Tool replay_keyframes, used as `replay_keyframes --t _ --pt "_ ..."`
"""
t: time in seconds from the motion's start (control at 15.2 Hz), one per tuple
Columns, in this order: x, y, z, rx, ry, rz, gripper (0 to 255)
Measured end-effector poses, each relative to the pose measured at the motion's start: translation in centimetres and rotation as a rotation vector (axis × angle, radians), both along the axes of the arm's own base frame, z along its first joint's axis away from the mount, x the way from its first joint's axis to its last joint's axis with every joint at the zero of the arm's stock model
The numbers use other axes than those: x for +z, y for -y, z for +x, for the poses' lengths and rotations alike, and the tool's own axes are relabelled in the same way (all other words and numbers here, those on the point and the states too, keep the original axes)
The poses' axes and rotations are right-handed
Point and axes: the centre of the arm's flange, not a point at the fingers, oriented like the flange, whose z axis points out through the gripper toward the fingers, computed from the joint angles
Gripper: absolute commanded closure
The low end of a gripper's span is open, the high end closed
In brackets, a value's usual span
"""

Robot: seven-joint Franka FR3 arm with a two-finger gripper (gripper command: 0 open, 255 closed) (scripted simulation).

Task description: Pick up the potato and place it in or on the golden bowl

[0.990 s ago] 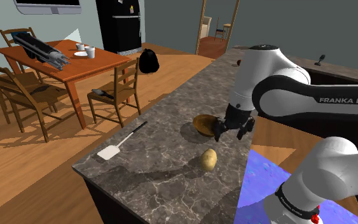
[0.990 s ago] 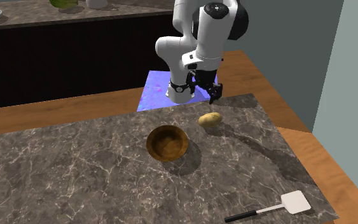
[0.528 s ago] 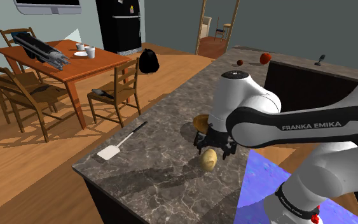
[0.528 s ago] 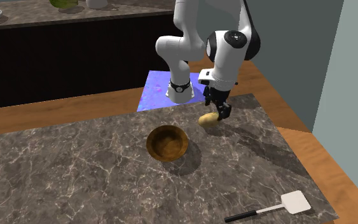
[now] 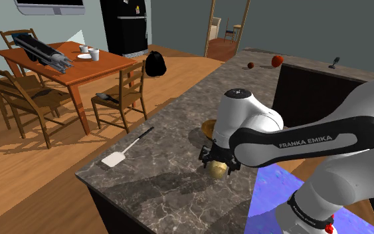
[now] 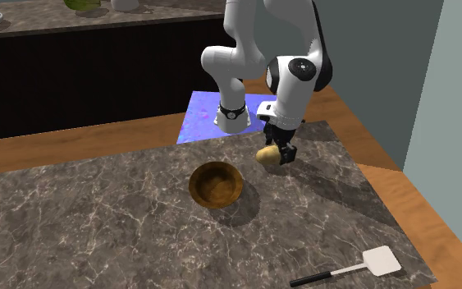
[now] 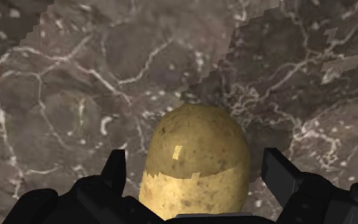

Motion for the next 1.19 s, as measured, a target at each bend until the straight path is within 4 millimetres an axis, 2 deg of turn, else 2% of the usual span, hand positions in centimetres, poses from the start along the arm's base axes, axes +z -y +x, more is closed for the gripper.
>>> replay_keyframes --t 0.46,0.53,1.19 --pt "-0.52 0.02 0.01 0.0 0.001 0.0 0" --pt "-0.52 0.02 0.01 0.0 0.001 0.0 255" --pt "-0.51 0.02 0.01 0.0 0.001 0.0 255"
